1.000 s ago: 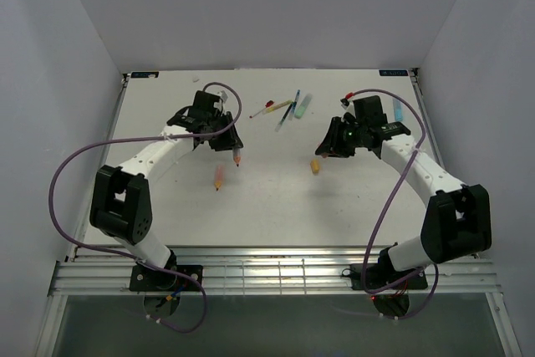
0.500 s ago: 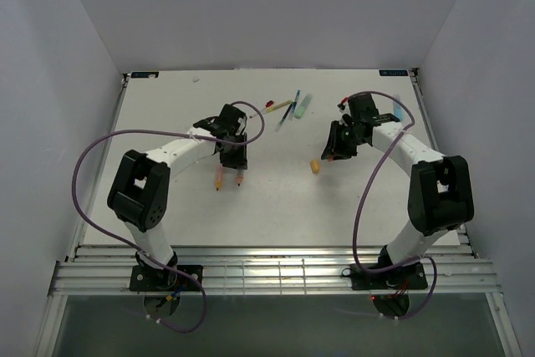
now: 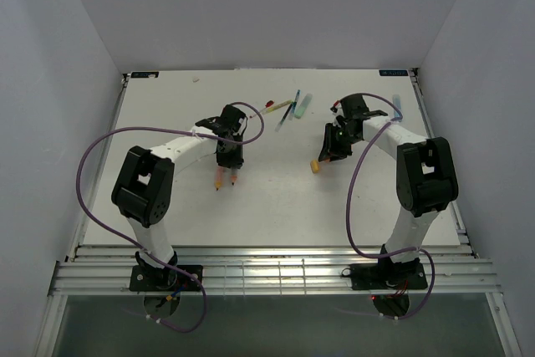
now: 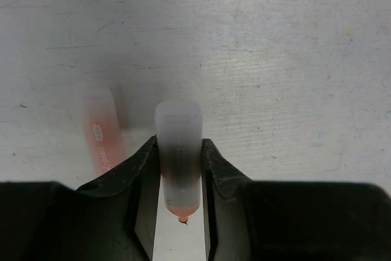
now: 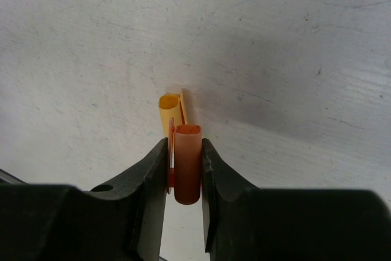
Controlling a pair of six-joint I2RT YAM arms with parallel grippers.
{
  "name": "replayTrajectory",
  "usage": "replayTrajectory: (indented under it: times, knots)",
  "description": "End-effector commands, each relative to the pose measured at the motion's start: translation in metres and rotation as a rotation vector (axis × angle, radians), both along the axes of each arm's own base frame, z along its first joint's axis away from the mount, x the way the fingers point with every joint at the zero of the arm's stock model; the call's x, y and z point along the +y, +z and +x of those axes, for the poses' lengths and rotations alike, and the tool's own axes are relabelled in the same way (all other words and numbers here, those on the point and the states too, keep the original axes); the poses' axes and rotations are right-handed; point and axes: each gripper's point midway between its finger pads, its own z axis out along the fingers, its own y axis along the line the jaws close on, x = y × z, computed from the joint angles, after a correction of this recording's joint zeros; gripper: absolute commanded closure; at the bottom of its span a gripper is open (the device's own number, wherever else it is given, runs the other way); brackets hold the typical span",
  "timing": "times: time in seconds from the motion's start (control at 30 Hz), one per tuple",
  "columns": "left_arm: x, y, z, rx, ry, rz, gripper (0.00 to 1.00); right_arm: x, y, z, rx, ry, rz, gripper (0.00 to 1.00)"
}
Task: Open the pen caps
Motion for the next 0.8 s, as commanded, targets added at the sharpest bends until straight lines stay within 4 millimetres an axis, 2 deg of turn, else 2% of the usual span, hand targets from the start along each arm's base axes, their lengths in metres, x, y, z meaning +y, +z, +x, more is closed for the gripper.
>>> replayTrajectory:
  times: [0.0, 0.23, 0.57, 0.77]
  knots:
    - [0.007, 0.001, 0.004, -0.023, 0.006, 0.034, 0.97, 0.002, 0.003, 0.01, -0.051, 0.028, 0.011, 0.91]
    - [0.008, -0.005, 0.007, -0.016, -0.005, 0.057, 0.96, 0.001, -0.003, 0.009, -0.05, 0.037, 0.006, 0.9]
    - [0.022, -0.017, -0.004, 0.01, 0.007, 0.11, 0.91, 0.004, -0.013, 0.004, -0.025, 0.04, 0.026, 0.89]
    - [0.022, -0.021, -0.007, 0.022, 0.017, 0.11, 0.78, 0.005, -0.014, 0.002, -0.025, 0.048, 0.033, 0.85]
